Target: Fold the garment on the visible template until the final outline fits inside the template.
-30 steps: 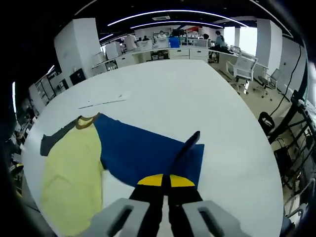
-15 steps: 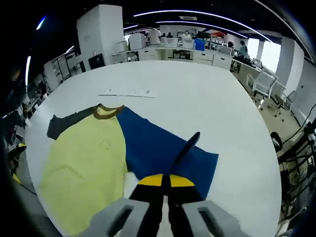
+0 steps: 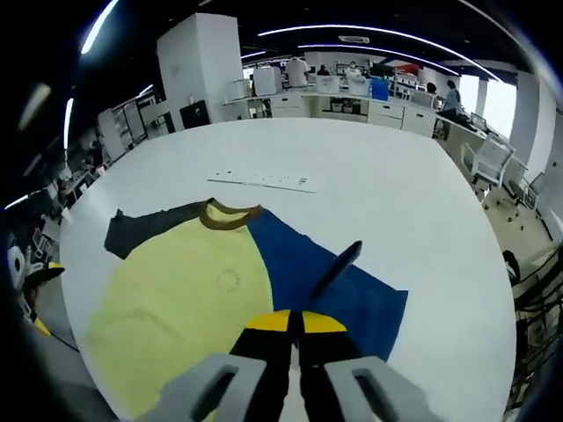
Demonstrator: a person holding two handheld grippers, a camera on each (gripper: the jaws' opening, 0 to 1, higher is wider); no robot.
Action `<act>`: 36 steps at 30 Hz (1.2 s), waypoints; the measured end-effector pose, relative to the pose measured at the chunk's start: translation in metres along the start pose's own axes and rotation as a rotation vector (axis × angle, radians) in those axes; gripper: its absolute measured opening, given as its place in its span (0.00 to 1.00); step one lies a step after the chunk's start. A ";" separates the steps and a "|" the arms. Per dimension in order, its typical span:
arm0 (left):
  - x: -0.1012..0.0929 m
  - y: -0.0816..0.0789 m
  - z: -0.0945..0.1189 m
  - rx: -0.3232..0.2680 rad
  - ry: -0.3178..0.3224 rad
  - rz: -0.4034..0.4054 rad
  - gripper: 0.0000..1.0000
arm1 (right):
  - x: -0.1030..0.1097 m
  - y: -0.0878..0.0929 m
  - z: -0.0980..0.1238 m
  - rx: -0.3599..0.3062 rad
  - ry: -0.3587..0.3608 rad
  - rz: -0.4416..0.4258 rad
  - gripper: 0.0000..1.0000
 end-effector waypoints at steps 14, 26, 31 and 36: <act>0.001 0.001 -0.004 0.006 0.014 0.000 0.95 | 0.031 -0.014 -0.012 -0.013 -0.037 0.071 0.00; 0.001 0.003 -0.003 0.005 0.025 0.005 0.95 | 0.058 -0.030 -0.018 -0.037 -0.060 0.127 0.00; 0.001 0.004 -0.002 0.005 0.024 0.007 0.95 | 0.068 -0.038 -0.025 -0.049 -0.064 0.173 0.00; 0.001 0.006 -0.002 0.010 0.024 0.009 0.95 | 0.078 -0.043 -0.028 -0.050 -0.061 0.203 0.00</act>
Point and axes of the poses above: the point that each gripper's makers call its tool centre point, and the gripper's own axes: z roughly backward along the fingers, x roughly to its left, y roughly out of its underside, the point moved 9 cm from there along z, roughly backward along the fingers, and after that the axes turned 9 degrees about y, right-handed, at the moved point
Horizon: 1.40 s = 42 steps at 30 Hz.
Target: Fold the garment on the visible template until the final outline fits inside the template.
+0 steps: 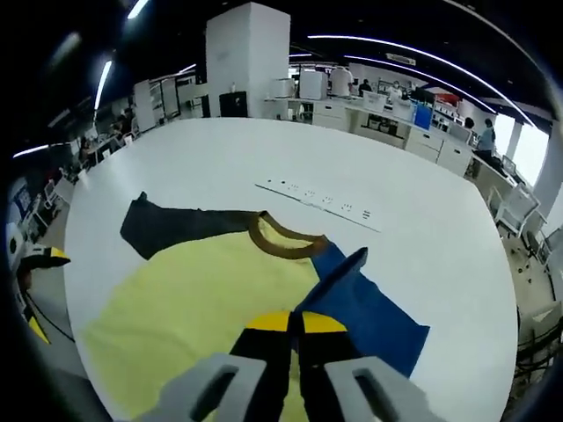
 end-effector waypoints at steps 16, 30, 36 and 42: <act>0.000 0.003 -0.003 0.011 0.011 0.004 0.95 | 0.042 -0.016 -0.008 -0.003 -0.038 0.013 0.00; 0.001 0.002 -0.006 0.009 0.014 0.003 0.95 | 0.071 -0.026 -0.013 -0.012 -0.077 0.047 0.00; 0.002 0.002 -0.007 0.007 0.018 0.004 0.95 | 0.092 -0.036 -0.014 -0.035 -0.106 0.077 0.00; 0.004 0.004 -0.005 0.010 0.016 0.009 0.95 | 0.107 -0.038 -0.018 -0.037 -0.122 0.108 0.00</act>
Point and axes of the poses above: the point that each gripper's makers call its tool centre point, and the gripper's own axes: z roughly backward along the fingers, x roughly to its left, y roughly out of its underside, the point moved 9 cm from there along z, roughly backward along the fingers, and after that the axes turned 9 degrees about y, right-handed, at the moved point
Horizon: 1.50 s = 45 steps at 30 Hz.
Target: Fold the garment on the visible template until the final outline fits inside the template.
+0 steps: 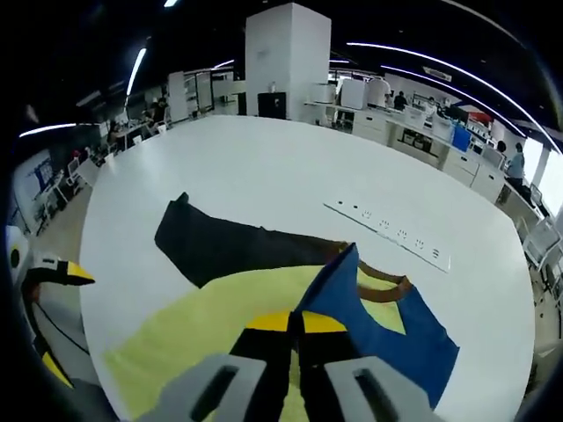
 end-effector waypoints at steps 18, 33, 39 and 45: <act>0.000 0.005 -0.002 0.013 0.007 0.008 0.94 | 0.036 -0.009 -0.013 -0.041 -0.073 0.072 0.00; 0.001 0.009 -0.001 0.016 0.001 0.023 0.94 | 0.062 -0.008 -0.024 -0.068 -0.139 0.107 0.00; 0.002 0.009 0.000 0.014 -0.002 0.020 0.95 | 0.068 -0.004 -0.032 -0.050 -0.149 0.112 0.00; 0.003 0.010 0.001 0.010 -0.008 0.024 0.95 | 0.073 0.001 -0.040 -0.042 -0.164 0.103 0.00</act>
Point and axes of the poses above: the point that each gripper's makers call its tool centre point, and the gripper's own axes: z roughly backward along the fingers, x roughly to its left, y roughly out of its underside, the point moved 9 cm from there along z, roughly backward along the fingers, and after that the axes turned 9 degrees about y, right-handed, at the moved point
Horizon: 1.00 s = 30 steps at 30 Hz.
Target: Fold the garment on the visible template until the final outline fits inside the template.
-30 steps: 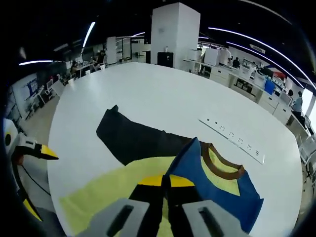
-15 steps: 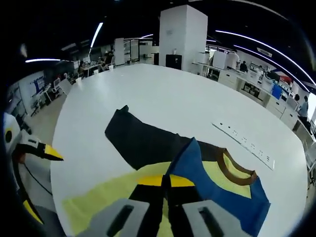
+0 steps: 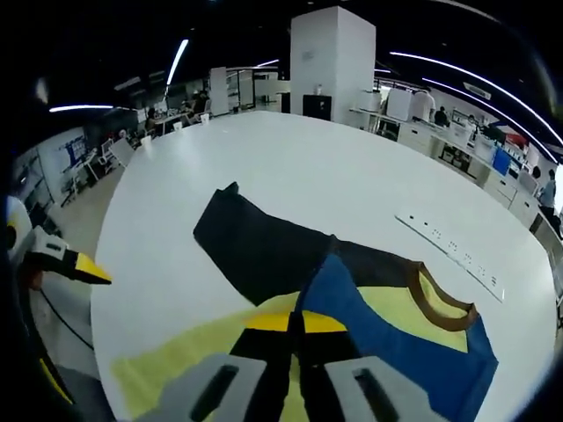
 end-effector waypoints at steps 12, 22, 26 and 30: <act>0.001 0.003 0.003 0.006 -0.017 0.008 0.95 | 0.009 0.016 -0.023 0.028 -0.036 -0.039 0.00; 0.004 0.003 0.005 0.006 -0.030 0.012 0.96 | 0.015 0.025 -0.027 0.048 -0.085 -0.074 0.05; 0.005 0.001 0.005 -0.002 -0.056 0.020 0.99 | 0.005 0.020 -0.021 0.030 -0.042 -0.081 0.18; 0.006 -0.001 0.007 -0.011 -0.066 0.015 0.99 | -0.006 0.016 -0.014 0.013 -0.011 -0.078 0.34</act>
Point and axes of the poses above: the point that each gripper's makers call its tool centre point, and the gripper's own axes: z roughly backward along the fingers, x roughly to its left, y roughly out of its underside, the point moved 9 cm from there along z, roughly backward along the fingers, and after that the axes turned 9 degrees about y, right-handed, at the moved point
